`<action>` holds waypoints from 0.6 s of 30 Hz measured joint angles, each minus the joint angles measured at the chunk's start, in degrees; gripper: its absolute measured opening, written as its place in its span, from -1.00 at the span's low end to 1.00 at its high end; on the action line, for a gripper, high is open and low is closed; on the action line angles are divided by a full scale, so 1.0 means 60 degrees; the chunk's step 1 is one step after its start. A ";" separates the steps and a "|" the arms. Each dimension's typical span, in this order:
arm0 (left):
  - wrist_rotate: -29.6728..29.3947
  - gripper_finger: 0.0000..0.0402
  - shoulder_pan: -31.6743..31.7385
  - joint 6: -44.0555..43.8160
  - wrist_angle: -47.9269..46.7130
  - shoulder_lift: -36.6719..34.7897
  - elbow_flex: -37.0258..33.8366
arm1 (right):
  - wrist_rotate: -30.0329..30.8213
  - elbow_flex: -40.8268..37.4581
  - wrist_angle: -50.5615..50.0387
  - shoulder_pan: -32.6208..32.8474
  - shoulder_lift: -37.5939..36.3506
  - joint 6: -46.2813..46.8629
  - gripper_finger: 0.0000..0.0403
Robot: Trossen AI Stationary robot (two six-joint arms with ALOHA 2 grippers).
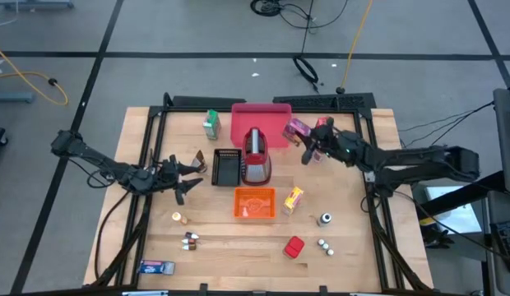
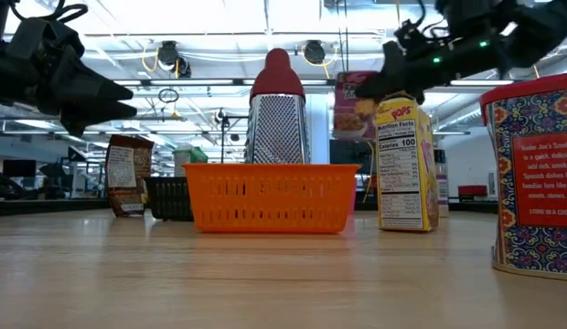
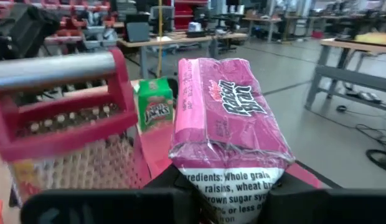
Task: Pick & Place Kitchen Items
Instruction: Put the purple cereal box into the pink bin
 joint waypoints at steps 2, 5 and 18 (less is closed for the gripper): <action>0.0001 0.04 0.0000 0.0000 0.0111 -0.0003 0.0000 | -0.0023 0.0230 0.0218 -0.0293 0.0424 -0.0001 -0.73; 0.0000 0.04 0.0000 -0.0004 0.0110 0.0000 -0.0004 | -0.0009 0.0582 0.0276 -0.0661 0.1015 0.0014 -0.73; 0.0000 0.04 0.0000 -0.0005 0.0108 0.0000 -0.0002 | -0.0020 0.1816 0.1551 -0.1760 0.3531 0.0699 -0.73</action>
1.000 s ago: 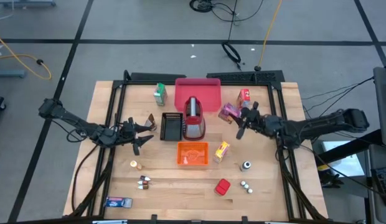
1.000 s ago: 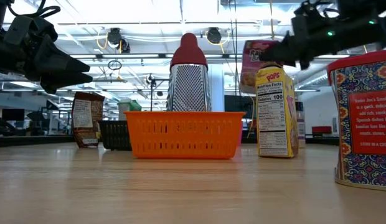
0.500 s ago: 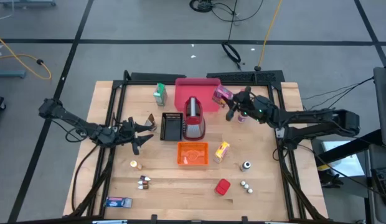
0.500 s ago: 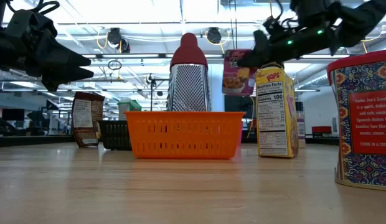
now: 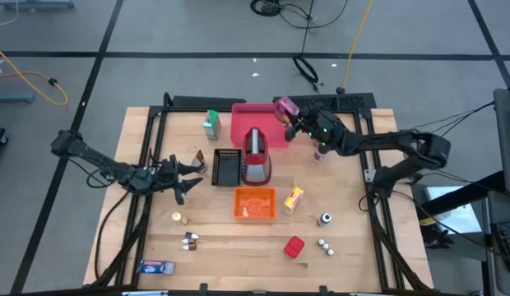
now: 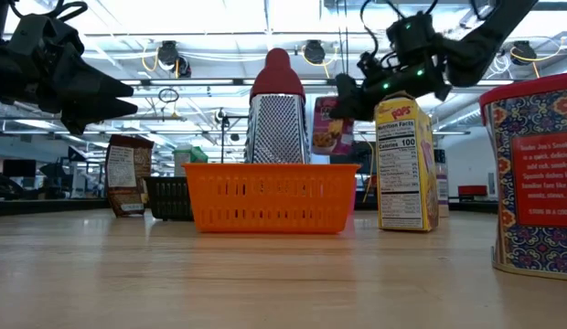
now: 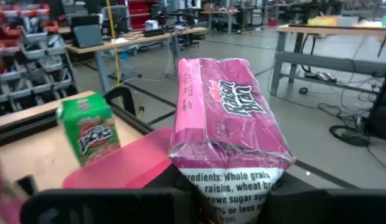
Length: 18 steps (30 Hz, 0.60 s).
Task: Pick & Place Kitchen Items
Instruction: Put the purple cereal box into the pink bin
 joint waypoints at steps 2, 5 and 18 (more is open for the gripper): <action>-0.0004 0.04 0.0000 -0.0001 0.0005 -0.0004 -0.0002 | 0.0002 0.0113 0.0261 -0.0083 0.0319 0.0074 -0.73; -0.0004 0.04 0.0000 -0.0003 0.0001 -0.0003 0.0002 | 0.0007 0.0348 0.0392 -0.0172 0.0758 0.0273 -0.73; -0.0006 0.04 0.0000 -0.0006 0.0004 0.0000 -0.0001 | 0.1743 0.0823 0.0450 -0.0247 0.2243 0.1124 -0.73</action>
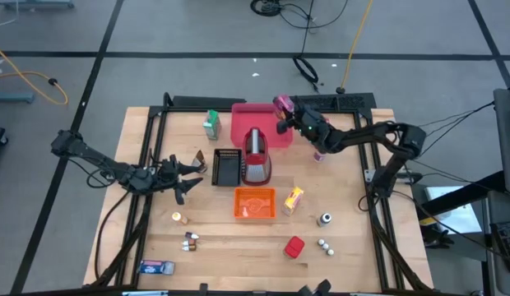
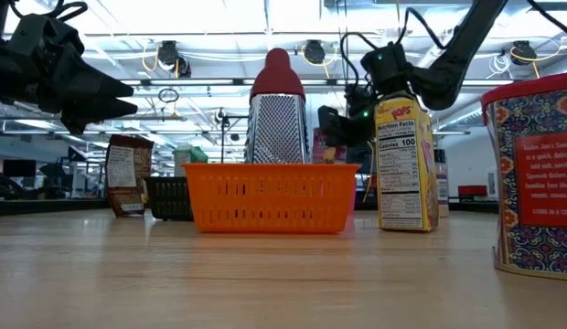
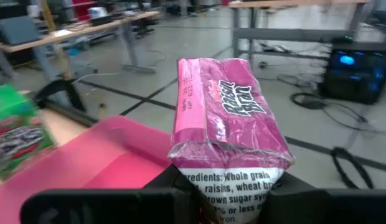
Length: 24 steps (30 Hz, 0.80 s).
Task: Pick & Place Kitchen Items
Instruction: Put the purple cereal box into the pink bin
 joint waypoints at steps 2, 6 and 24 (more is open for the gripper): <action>-0.0001 0.04 0.0000 0.0000 -0.0003 0.0000 0.0000 | 0.0322 0.0002 0.0246 0.0000 0.0158 0.0042 -0.73; -0.0001 0.04 0.0000 -0.0001 -0.0003 -0.0003 0.0000 | 0.0347 0.0002 0.1020 0.0000 0.0489 0.0243 -0.73; -0.0026 0.04 0.0000 0.0000 -0.0003 -0.0004 0.0000 | 0.0602 0.0610 0.1112 0.0036 0.1701 0.0643 -0.72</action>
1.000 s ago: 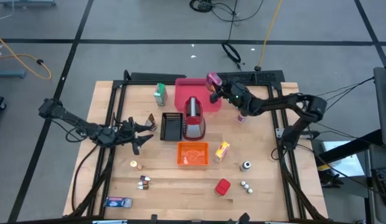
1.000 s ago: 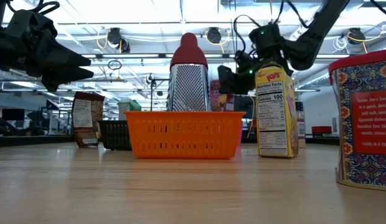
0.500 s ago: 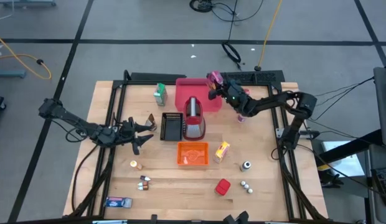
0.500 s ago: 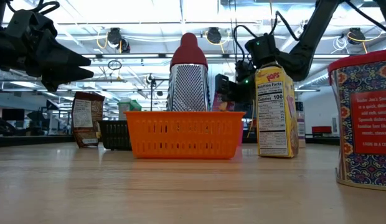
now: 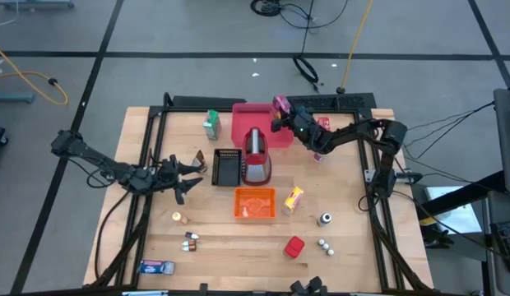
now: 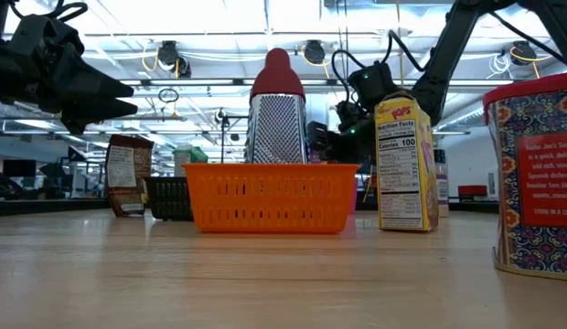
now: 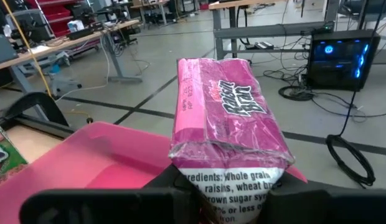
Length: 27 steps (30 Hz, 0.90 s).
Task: Pick & Place Kitchen Items
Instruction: Put the purple cereal box into the pink bin
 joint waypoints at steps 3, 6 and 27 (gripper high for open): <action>0.0000 0.04 0.0000 0.0000 -0.0004 0.0004 0.0003 | 0.0000 -0.0004 -0.0201 0.0000 0.0009 -0.0112 -0.66; 0.0000 0.04 0.0000 0.0000 -0.0004 0.0003 0.0000 | 0.0000 -0.0004 -0.0339 0.0000 0.0009 -0.0106 -0.57; 0.0000 0.04 0.0000 0.0004 -0.0002 0.0002 0.0000 | -0.0077 -0.0011 -0.0303 -0.0004 0.0005 -0.0177 0.02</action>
